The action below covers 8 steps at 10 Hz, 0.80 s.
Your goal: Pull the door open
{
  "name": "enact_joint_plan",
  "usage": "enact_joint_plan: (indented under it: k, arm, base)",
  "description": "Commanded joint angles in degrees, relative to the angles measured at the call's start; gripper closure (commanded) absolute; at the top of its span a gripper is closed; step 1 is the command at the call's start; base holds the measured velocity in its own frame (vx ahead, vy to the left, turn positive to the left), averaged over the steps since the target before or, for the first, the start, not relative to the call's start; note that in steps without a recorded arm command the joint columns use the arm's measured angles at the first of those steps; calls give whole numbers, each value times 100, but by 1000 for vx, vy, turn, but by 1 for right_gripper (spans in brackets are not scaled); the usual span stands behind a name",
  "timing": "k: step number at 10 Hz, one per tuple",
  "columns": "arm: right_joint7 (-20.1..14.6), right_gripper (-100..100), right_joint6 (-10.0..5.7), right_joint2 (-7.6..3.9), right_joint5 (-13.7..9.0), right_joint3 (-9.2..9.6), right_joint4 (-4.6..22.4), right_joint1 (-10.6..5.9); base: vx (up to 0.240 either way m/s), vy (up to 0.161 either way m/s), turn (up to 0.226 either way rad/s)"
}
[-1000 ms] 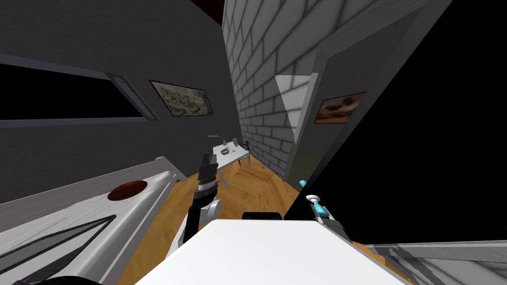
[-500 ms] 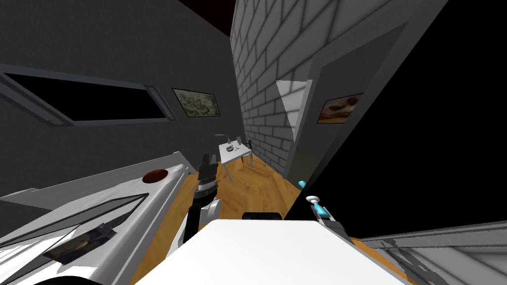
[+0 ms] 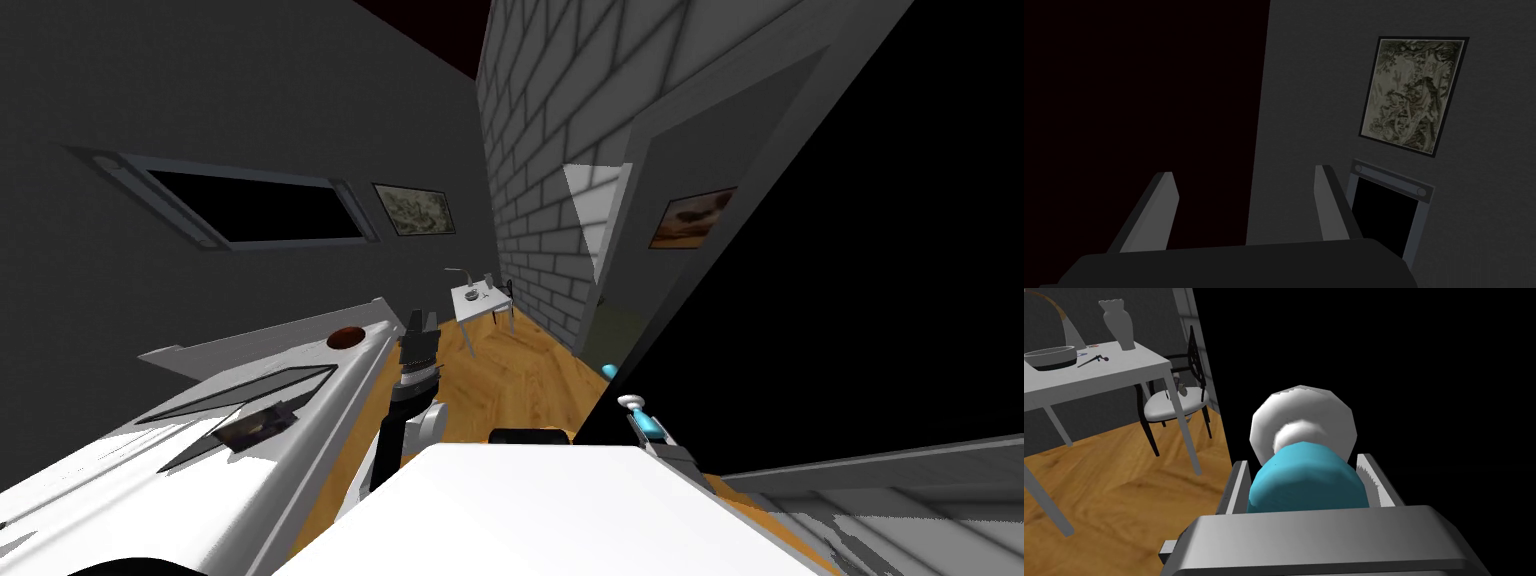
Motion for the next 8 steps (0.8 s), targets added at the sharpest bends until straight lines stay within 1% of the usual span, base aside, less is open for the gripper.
enact_joint_plan:
  k: [1, 2, 6, 8]
  arm:
    - [-51, 100, -36, -16, 19, 58, 51, -12]
    - [-85, 100, -59, -30, 27, 86, 90, -37]
    - [-235, 100, -162, -91, 60, 206, 263, -143]
    - [-293, 100, -201, -115, 73, 252, 329, -184]
  base:
    - [-221, -11, 116]
    - [-208, -7, 111]
    - [-218, -44, 135]
    - [-224, -26, 107]
